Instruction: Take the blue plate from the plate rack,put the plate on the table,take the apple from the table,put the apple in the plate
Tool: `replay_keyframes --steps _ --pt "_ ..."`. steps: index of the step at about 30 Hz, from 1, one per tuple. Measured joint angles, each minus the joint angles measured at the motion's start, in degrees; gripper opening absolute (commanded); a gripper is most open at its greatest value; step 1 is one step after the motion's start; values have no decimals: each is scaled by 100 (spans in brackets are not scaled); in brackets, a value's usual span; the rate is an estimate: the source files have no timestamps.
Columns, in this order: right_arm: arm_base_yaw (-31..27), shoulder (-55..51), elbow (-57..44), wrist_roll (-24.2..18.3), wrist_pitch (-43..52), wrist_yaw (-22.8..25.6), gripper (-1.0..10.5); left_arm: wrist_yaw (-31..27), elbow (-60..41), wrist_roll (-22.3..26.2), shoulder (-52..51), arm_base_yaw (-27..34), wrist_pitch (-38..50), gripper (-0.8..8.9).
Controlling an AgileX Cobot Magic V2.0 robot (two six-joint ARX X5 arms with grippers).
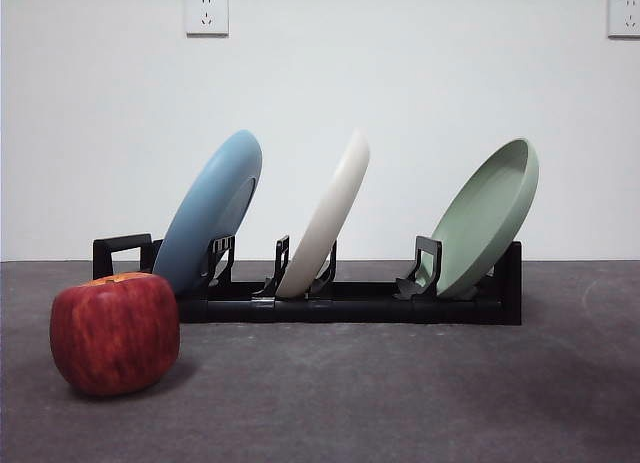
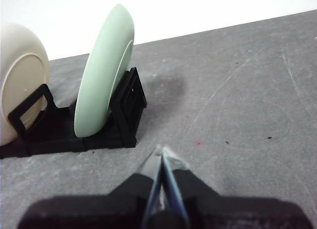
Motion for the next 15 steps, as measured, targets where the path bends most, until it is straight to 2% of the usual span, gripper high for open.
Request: replay_keyframes --steps 5,10,15 --pt "0 0 0 216 0 -35 -11 33 0 -103 0 0 151 -3" --pt "0 0 0 925 0 -72 -11 282 0 -577 0 0 210 -4" --pt "0 0 90 1274 -160 -481 -12 623 46 -929 0 0 212 -7"
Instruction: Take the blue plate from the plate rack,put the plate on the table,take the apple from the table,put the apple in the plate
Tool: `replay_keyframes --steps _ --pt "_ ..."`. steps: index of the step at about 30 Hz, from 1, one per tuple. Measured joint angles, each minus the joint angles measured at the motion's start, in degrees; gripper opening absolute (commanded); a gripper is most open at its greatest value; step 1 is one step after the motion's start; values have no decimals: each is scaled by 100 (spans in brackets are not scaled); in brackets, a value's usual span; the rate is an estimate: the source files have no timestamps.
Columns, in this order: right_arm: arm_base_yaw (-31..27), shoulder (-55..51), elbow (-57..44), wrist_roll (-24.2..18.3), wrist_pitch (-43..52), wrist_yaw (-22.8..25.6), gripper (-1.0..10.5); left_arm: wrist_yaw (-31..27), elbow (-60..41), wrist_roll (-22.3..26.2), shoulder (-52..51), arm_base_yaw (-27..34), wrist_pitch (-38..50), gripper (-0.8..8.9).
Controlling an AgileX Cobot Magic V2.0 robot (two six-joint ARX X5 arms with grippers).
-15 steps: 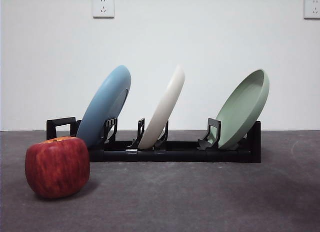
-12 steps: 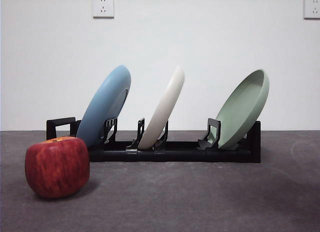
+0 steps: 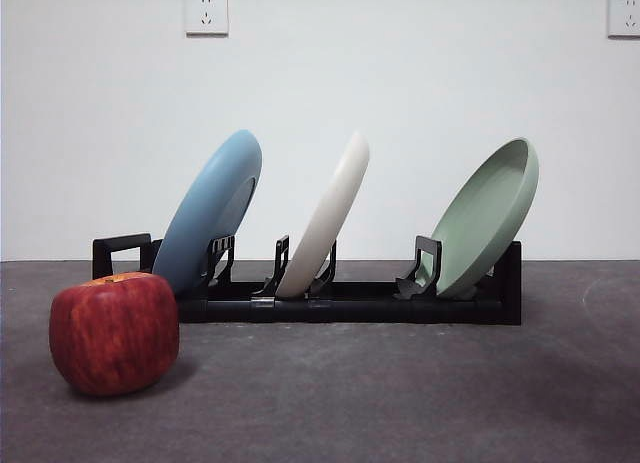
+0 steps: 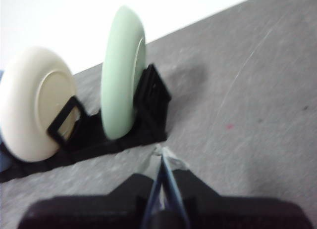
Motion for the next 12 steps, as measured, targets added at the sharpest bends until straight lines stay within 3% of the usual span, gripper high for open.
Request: replay_keyframes --steps 6,12 --pt "0 216 634 295 -479 -11 -12 13 564 -839 76 0 -66 -7" --pt "0 892 1537 326 -588 -11 -12 57 1196 -1047 643 0 -168 -7"
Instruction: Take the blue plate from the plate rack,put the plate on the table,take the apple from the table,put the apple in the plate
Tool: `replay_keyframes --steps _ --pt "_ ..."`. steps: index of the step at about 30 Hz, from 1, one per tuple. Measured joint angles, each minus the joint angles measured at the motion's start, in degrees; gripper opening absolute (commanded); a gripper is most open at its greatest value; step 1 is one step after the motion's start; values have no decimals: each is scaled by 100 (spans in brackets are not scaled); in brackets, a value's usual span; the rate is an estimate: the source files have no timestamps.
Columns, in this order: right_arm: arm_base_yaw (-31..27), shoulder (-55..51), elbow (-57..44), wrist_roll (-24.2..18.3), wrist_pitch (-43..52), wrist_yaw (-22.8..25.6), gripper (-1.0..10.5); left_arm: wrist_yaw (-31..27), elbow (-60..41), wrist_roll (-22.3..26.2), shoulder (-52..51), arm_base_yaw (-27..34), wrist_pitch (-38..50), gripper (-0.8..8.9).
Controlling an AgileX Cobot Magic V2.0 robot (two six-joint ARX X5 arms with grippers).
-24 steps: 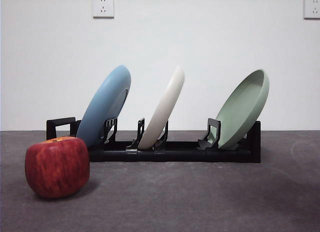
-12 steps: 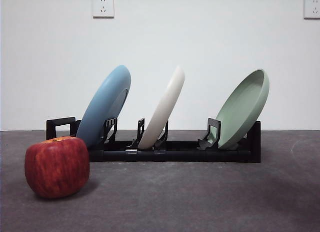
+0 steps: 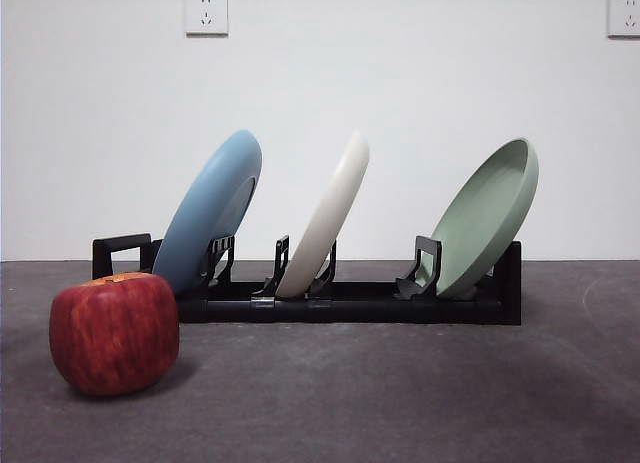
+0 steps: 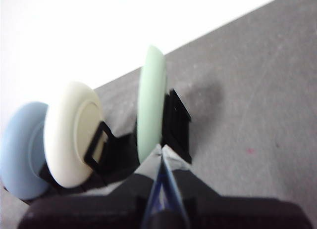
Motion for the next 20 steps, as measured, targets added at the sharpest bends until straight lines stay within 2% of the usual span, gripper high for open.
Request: replay_keyframes --steps 5,15,20 --pt "0 837 767 -214 -24 -240 -12 240 581 11 750 0 11 -7" --pt "0 2782 2262 -925 -262 -1447 6 1436 2026 417 2603 0 -98 -6" --pt "2 3598 2653 -1209 -275 -1659 15 1899 2625 437 3552 0 -278 1"
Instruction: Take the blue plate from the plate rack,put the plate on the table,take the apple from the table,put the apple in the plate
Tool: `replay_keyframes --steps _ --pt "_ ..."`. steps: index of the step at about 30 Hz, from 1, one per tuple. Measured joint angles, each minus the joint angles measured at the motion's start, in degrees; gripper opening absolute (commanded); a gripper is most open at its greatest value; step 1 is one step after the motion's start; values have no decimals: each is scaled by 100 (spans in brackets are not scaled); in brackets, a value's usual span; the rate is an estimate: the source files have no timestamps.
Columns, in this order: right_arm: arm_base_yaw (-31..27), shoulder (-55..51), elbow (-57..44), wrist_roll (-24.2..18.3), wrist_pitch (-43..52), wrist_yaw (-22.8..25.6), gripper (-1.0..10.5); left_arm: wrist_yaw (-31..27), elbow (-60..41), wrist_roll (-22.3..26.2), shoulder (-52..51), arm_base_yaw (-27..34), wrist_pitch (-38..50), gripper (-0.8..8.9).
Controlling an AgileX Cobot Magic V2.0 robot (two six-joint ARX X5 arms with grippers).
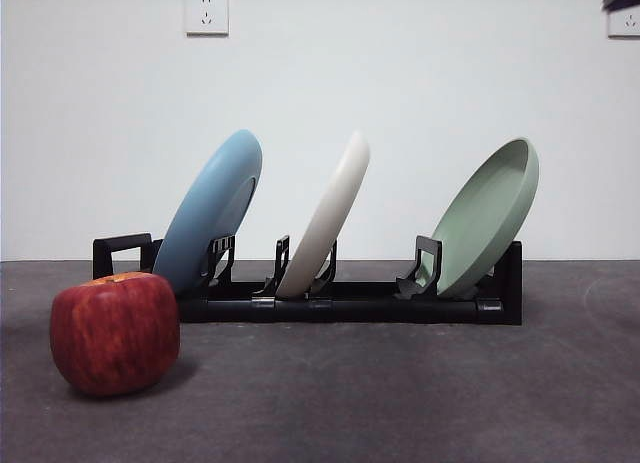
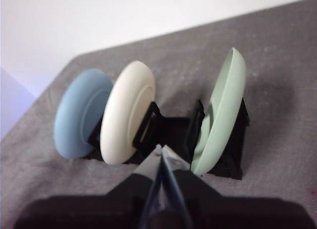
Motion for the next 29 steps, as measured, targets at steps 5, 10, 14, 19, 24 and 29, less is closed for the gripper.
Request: replay_keyframes --steps 5,10,14,19,24,29 --pt "31 461 127 -98 -17 -232 264 267 278 -9 669 -83 -79 252" --pt "31 564 133 -125 -17 -251 290 151 503 -122 1091 -328 -61 296" --pt "31 564 138 -127 -15 -254 289 50 872 -149 1572 -546 -116 356" --pt "31 564 138 -144 -17 -264 288 -238 1965 -66 2402 -903 -625 356" --pt "31 564 138 -144 -17 -273 285 -894 3235 299 3401 -1270 -1521 355" --pt "31 564 138 -144 -17 -273 285 -1416 4240 566 4417 -1552 -2142 355"
